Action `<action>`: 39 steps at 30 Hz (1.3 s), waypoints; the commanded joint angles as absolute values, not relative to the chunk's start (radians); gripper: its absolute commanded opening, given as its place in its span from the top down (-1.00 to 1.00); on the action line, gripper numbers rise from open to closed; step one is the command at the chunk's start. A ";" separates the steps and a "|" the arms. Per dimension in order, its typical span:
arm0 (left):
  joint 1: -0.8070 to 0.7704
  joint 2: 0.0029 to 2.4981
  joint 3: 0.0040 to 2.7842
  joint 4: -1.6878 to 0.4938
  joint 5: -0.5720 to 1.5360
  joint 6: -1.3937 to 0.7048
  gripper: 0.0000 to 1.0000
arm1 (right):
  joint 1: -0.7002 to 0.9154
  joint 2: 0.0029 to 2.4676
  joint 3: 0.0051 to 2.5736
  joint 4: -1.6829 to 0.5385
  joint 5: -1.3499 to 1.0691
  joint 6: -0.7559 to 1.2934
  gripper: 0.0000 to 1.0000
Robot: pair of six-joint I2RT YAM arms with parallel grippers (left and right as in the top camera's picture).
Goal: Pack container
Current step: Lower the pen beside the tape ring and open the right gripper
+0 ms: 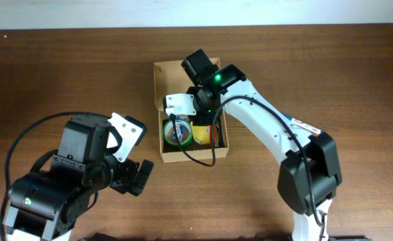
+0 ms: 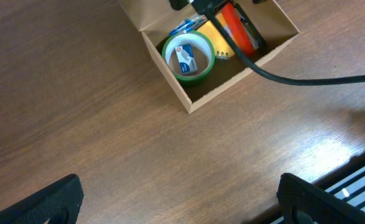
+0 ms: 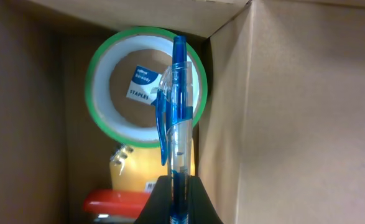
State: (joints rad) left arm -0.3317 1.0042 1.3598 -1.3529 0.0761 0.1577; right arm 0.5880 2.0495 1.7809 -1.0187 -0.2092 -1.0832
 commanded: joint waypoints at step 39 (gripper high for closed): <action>-0.333 1.004 1.377 -1.351 0.090 0.174 -0.99 | 0.590 2.091 1.773 -0.934 -0.180 -0.788 0.49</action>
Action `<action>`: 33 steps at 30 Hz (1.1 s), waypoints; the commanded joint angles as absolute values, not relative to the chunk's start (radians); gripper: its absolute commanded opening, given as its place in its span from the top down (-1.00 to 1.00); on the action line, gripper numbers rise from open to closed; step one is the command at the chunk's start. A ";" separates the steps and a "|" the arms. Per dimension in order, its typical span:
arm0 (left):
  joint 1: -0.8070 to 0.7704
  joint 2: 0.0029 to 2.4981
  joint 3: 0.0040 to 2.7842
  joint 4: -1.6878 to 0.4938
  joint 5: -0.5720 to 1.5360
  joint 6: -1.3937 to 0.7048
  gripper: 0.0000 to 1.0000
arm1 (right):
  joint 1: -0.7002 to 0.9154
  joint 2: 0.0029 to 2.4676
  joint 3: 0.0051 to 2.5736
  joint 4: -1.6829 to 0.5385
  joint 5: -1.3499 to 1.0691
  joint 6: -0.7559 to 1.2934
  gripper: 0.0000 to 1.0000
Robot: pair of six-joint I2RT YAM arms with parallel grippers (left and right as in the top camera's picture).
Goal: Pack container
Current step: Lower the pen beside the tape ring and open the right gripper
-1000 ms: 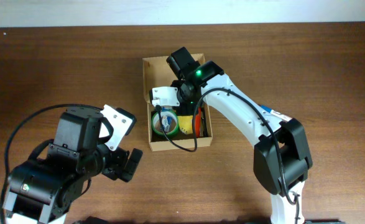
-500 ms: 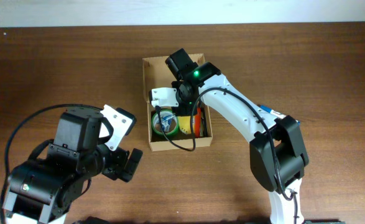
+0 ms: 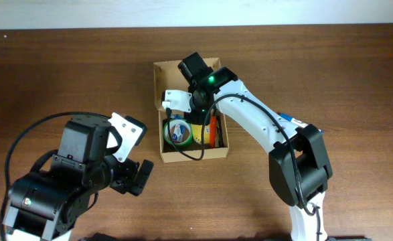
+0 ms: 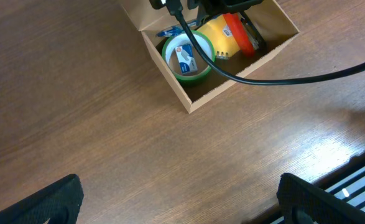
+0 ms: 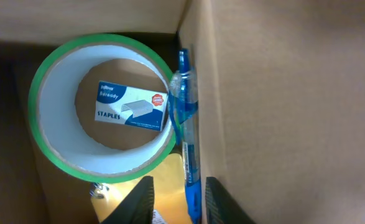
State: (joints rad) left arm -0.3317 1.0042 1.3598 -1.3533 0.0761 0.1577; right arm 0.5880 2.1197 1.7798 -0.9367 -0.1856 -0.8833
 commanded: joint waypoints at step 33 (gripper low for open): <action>-0.333 1.004 1.377 -1.351 0.090 0.174 -0.99 | 0.588 1.819 1.775 -0.964 -0.262 -0.496 0.75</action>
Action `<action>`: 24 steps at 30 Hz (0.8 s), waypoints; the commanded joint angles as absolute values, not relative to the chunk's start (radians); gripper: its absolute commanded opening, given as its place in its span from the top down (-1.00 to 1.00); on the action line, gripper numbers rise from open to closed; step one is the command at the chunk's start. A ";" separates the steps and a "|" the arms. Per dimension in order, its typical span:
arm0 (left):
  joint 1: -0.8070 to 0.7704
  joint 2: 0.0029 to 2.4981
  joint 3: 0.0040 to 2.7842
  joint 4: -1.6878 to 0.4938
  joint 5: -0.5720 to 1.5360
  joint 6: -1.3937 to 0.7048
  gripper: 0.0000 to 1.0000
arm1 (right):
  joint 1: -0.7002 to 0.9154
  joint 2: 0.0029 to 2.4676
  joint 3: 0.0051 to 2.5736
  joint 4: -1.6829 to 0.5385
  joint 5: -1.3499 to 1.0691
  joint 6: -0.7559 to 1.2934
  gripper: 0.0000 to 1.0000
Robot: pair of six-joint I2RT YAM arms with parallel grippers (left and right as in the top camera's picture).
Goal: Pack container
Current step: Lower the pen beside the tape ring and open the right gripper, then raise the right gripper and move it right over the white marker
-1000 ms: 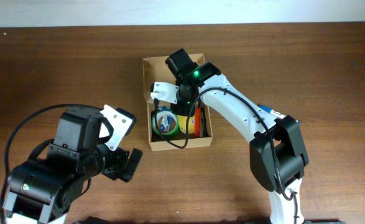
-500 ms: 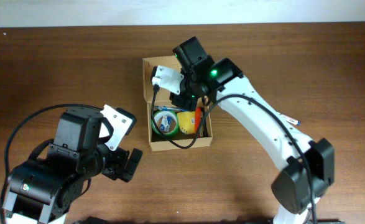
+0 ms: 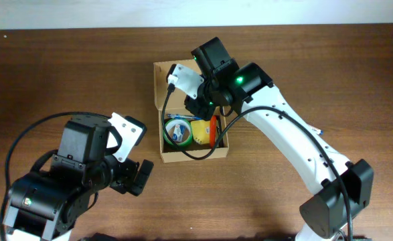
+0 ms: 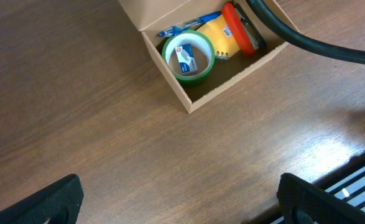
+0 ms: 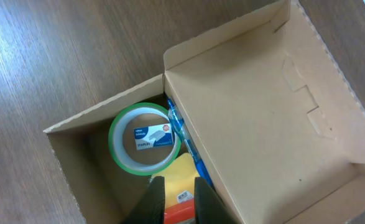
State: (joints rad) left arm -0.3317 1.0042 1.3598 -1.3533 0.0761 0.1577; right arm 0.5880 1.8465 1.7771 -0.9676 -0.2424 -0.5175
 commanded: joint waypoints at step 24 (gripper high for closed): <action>-0.333 1.004 1.377 -1.351 0.090 0.174 -0.99 | 0.422 1.819 1.775 -0.838 -0.112 -0.041 0.92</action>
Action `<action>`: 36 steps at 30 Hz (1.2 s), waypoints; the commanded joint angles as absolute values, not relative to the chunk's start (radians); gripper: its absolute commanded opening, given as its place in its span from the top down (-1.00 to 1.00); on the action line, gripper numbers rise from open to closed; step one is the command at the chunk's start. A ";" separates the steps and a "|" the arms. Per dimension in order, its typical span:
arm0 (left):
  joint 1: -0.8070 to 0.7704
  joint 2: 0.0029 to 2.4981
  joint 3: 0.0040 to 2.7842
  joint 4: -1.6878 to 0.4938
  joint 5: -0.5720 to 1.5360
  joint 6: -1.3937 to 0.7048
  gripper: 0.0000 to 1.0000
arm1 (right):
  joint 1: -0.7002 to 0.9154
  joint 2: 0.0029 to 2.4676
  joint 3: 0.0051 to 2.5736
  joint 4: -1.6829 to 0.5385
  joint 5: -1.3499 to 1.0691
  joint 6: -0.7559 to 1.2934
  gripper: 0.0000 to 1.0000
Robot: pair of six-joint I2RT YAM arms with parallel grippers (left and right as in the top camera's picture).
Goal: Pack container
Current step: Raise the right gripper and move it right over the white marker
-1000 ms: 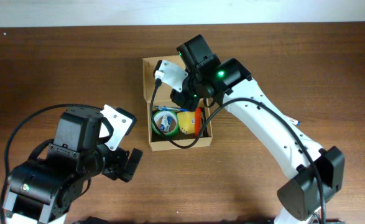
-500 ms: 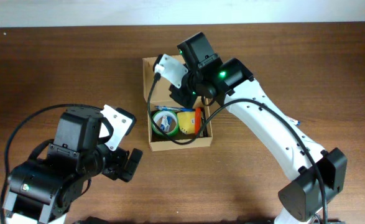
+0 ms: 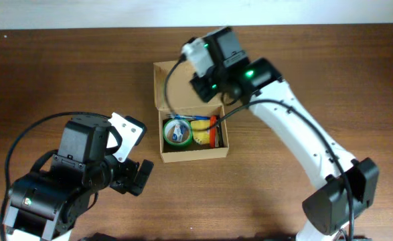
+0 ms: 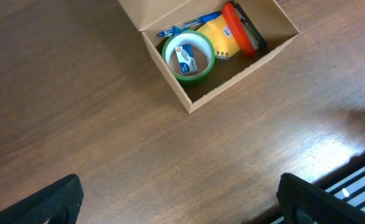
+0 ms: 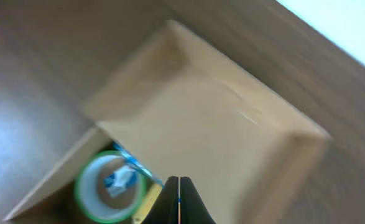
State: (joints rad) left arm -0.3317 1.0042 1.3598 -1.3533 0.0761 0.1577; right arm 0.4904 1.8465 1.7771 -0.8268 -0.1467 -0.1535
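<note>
An open cardboard box (image 3: 193, 155) stands mid-table with its lid (image 3: 183, 84) folded back. Inside lie a green tape roll (image 3: 178, 132) with a small staples box in its hole, a blue pen (image 4: 188, 26) along the back wall, a yellow item (image 3: 200, 130) and a red stapler (image 4: 240, 28). My right gripper (image 5: 179, 200) is shut and empty, high over the lid; its view is blurred. Far left of the box, my left gripper (image 4: 181, 196) is open over bare table.
The brown wooden table (image 3: 330, 60) stretches round the box on all sides. The right arm (image 3: 296, 134) reaches in from the lower right, past the box's right side. A black cable (image 3: 173, 73) loops from the right wrist over the lid.
My right gripper was just above the box with a narrow gap between its fingers; now it is higher, over the folded-back lid, and shut. The left arm and box contents are unchanged.
My right gripper held the blue pen upright inside the box over the tape roll. Then it was open, with the pen lying along the back wall beside the roll. Then it stood above the box, and now higher over the lid, shut.
</note>
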 commanded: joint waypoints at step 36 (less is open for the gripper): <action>-0.333 1.004 1.377 -1.351 0.090 0.174 -0.99 | -0.057 2.114 1.769 -1.113 -0.006 -0.529 0.02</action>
State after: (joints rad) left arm -0.3317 1.0042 1.3598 -1.3533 0.0761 0.1577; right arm -0.0395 2.0926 1.7767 -1.0950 -0.0219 -0.5037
